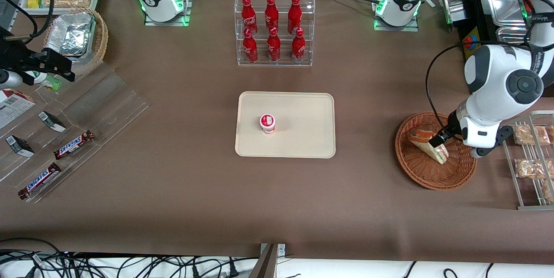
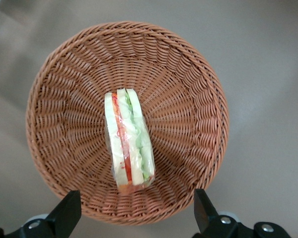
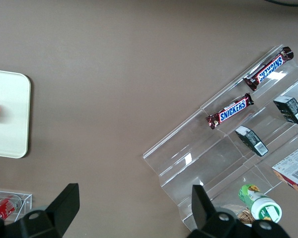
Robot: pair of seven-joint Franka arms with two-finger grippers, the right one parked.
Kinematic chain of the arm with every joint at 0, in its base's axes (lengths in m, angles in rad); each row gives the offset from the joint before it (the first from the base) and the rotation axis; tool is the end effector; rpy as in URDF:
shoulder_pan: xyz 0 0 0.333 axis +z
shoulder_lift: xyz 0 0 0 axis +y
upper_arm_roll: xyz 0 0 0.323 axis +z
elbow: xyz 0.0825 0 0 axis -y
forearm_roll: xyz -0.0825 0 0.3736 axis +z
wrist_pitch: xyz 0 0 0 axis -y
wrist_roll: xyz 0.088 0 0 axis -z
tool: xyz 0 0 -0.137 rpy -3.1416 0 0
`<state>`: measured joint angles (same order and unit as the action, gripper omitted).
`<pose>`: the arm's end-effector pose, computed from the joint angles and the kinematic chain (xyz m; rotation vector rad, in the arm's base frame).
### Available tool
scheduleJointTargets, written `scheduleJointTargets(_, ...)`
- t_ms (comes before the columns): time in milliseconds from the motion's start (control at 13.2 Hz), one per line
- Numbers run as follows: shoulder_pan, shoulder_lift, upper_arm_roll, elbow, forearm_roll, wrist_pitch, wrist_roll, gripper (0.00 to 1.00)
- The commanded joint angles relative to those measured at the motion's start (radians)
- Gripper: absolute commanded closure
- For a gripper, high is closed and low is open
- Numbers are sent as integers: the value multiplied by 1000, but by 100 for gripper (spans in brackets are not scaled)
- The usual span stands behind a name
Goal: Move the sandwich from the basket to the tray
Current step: 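Move the open left gripper down over the wrapped sandwich in the wicker basket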
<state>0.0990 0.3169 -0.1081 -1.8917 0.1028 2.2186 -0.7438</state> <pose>0.6179 0.0031 0.3230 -2.9237 -1.0321 -0.0460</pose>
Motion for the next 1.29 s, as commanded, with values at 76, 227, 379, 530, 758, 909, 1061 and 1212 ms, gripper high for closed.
scheduleJointTargets(76, 18, 28, -2, -24, 21, 79, -97, 0)
scheduleJointTargets(227, 18, 45, -2, -33, 21, 108, -121, 0)
scheduleJointTargets(379, 18, 63, -2, -35, 46, 130, -152, 0)
scheduleJointTargets(530, 18, 86, -4, -41, 102, 148, -201, 0)
scheduleJointTargets(758, 18, 96, -4, -76, 152, 186, -238, 0)
scheduleJointTargets(909, 18, 96, -4, -119, 152, 239, -241, 0)
scheduleJointTargets(1061, 18, 100, -4, -136, 152, 259, -241, 0)
scheduleJointTargets(1212, 18, 106, -4, -144, 152, 269, -241, 0)
